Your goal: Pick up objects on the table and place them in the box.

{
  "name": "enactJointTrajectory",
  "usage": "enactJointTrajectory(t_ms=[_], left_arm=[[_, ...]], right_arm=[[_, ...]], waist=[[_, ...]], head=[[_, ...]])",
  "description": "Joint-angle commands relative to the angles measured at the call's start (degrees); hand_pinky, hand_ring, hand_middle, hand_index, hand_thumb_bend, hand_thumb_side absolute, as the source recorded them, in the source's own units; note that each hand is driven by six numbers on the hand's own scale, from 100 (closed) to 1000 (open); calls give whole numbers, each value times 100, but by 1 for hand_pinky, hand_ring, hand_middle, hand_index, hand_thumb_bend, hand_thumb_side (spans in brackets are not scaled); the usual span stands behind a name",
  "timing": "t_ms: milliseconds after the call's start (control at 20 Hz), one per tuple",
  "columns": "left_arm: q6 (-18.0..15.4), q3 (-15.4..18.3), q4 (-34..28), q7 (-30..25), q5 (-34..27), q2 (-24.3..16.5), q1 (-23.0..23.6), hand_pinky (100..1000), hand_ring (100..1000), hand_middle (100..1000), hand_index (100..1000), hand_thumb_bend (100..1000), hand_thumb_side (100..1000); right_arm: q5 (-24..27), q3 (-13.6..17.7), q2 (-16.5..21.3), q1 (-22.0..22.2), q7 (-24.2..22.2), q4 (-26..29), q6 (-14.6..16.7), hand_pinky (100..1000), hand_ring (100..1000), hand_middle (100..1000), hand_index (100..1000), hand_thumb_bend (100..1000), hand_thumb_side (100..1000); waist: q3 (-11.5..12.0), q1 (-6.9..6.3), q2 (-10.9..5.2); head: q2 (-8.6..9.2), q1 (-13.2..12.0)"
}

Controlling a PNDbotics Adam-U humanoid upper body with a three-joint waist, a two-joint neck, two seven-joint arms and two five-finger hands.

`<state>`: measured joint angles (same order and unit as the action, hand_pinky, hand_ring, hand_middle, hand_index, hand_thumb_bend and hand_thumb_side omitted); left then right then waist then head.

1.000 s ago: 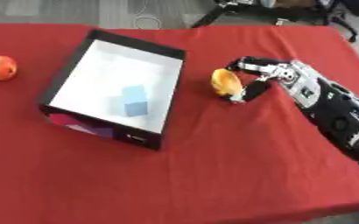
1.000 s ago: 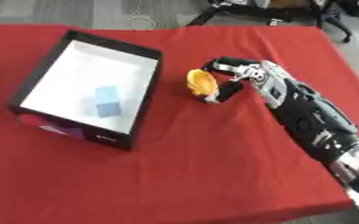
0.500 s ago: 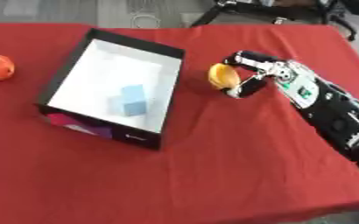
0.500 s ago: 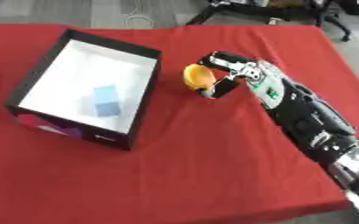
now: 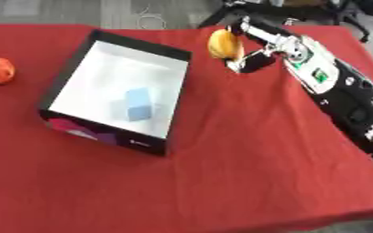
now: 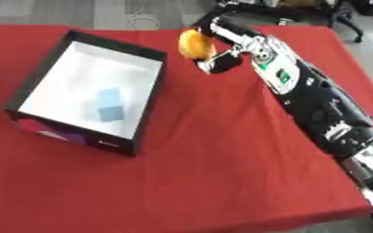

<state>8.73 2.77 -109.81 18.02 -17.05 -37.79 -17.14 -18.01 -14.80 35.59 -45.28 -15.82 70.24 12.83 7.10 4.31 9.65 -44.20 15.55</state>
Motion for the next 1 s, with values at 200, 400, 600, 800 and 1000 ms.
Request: enactJointTrajectory(t_ms=[200,400,600,800,1000], left_arm=[[-156,236,-149,193,58,-143,-42,862,740,754,863,198,706],[-275,400,-201,385,26,-138,-104,862,742,754,860,211,688],[-404,624,-250,627,29,-269,-115,861,742,754,859,220,665],[-480,716,-298,749,60,-422,-62,862,743,755,859,220,657],[-496,722,-328,774,77,-503,-25,862,743,755,858,219,659]], right_arm=[[483,141,-209,-832,7,736,-182,846,702,520,593,100,100],[288,1,-657,-1400,-242,633,-164,831,692,517,589,143,100],[-10,-194,-1155,-1954,-572,190,-136,820,686,519,591,171,133],[-541,-283,-1764,-2161,-896,-461,10,815,684,526,599,168,173],[-1572,-187,-2332,-2119,-764,-1058,562,814,685,515,601,171,192]], waist=[[28,-40,-98],[76,-56,-95],[84,-41,-59],[84,-29,-21],[48,10,-3]], head=[[8,126],[8,235],[8,311],[8,344],[8,288]])
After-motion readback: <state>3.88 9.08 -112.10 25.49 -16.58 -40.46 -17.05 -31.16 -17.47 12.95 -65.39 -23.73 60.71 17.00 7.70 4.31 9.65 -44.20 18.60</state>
